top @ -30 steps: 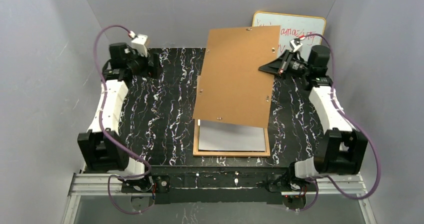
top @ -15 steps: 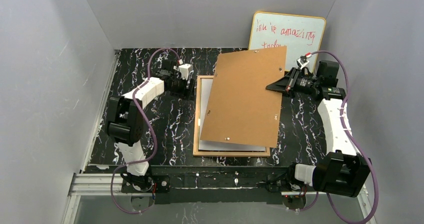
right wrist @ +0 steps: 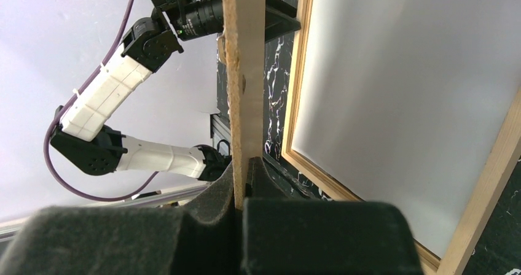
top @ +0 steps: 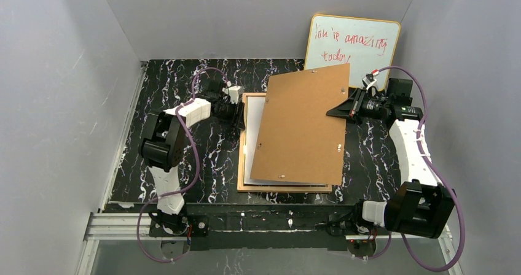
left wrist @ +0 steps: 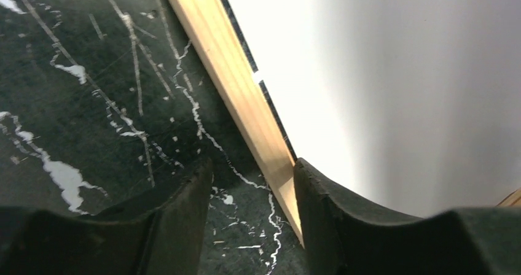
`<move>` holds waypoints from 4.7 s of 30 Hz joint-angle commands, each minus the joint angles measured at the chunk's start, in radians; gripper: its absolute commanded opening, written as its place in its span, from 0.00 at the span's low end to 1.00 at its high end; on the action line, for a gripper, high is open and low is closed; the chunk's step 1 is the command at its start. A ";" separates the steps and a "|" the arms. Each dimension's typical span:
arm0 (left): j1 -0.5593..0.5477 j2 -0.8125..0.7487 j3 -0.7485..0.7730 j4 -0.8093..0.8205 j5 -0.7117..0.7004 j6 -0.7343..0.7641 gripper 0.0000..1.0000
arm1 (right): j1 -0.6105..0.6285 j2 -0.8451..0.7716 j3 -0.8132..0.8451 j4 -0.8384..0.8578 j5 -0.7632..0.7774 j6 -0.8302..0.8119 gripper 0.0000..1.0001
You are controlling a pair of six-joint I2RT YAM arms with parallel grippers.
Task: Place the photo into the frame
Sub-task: Turn over the photo frame item at the center of the board, then move the photo frame to the center of the board, then place the photo frame item in the photo frame.
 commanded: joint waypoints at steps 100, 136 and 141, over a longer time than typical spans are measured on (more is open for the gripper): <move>0.227 -0.189 -0.183 -0.151 -0.098 0.320 0.53 | 0.386 0.574 -0.195 1.150 0.097 0.544 0.01; 0.140 -0.150 -0.195 -0.197 -0.050 0.383 0.20 | 0.428 0.566 -0.277 1.304 0.181 0.584 0.01; 0.139 -0.149 -0.192 -0.199 -0.052 0.385 0.20 | 0.434 0.566 -0.263 1.251 0.211 0.537 0.01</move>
